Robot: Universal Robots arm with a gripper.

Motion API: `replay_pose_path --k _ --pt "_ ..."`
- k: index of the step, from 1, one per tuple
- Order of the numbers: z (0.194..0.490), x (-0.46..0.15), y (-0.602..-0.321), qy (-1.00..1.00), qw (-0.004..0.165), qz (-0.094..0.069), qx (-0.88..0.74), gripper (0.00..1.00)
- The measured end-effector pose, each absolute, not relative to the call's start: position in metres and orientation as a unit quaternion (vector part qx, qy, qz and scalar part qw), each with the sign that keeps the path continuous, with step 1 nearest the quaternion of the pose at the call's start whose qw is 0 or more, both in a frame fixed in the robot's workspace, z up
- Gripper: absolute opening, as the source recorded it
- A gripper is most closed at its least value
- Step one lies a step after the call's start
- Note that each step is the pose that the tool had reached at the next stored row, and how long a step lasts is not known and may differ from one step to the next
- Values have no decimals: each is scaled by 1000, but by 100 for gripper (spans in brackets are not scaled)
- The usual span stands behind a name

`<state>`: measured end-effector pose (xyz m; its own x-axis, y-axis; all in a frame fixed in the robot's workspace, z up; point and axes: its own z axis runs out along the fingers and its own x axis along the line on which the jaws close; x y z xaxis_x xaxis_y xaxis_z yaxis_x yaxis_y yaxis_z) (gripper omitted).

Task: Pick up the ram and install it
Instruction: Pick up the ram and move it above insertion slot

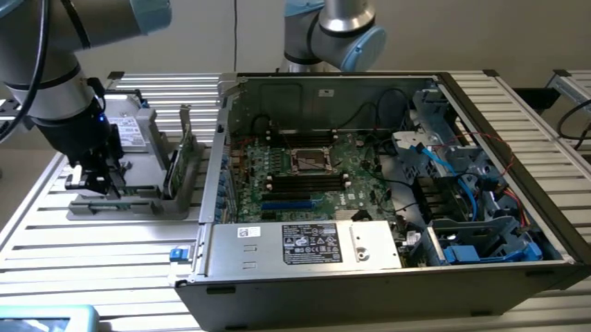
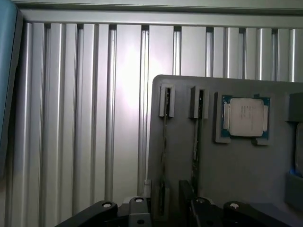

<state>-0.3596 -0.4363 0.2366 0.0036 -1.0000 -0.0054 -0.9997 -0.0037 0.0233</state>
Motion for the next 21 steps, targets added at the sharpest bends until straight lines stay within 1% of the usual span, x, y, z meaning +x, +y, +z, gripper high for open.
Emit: replay_pose_path --k 21 --pt "212 -363 -442 -706 1 -16 708 36"
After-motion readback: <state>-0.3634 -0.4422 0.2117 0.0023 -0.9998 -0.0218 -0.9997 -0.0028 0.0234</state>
